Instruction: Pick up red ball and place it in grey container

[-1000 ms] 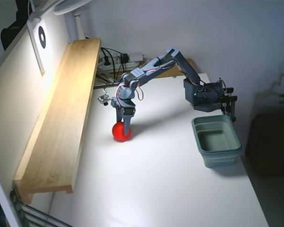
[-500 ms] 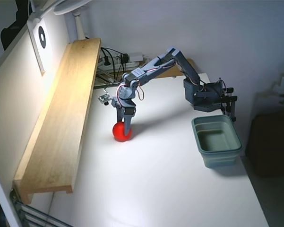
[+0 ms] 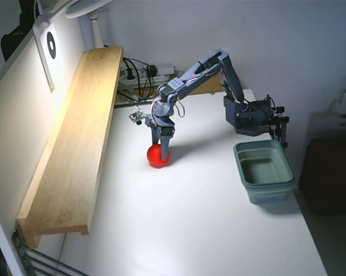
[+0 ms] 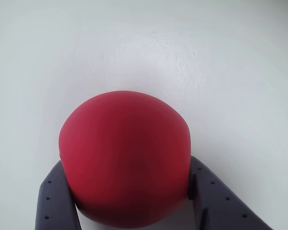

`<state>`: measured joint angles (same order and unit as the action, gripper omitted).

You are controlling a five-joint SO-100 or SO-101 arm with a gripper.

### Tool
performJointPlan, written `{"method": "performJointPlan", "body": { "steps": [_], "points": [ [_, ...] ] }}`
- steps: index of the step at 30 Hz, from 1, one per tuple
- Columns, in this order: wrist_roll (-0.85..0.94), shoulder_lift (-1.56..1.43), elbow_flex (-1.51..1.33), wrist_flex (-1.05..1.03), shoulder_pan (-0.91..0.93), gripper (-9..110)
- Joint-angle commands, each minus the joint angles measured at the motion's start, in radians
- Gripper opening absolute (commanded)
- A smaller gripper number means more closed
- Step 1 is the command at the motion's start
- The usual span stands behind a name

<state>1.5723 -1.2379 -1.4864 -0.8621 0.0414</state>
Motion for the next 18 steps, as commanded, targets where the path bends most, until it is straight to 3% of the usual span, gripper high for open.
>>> {"method": "performJointPlan", "body": {
  "steps": [1,18],
  "points": [
    [-0.002,-0.091,-0.038,0.010,0.020,23],
    [-0.002,-0.111,0.130,-0.178,0.020,23]
  ]
}}
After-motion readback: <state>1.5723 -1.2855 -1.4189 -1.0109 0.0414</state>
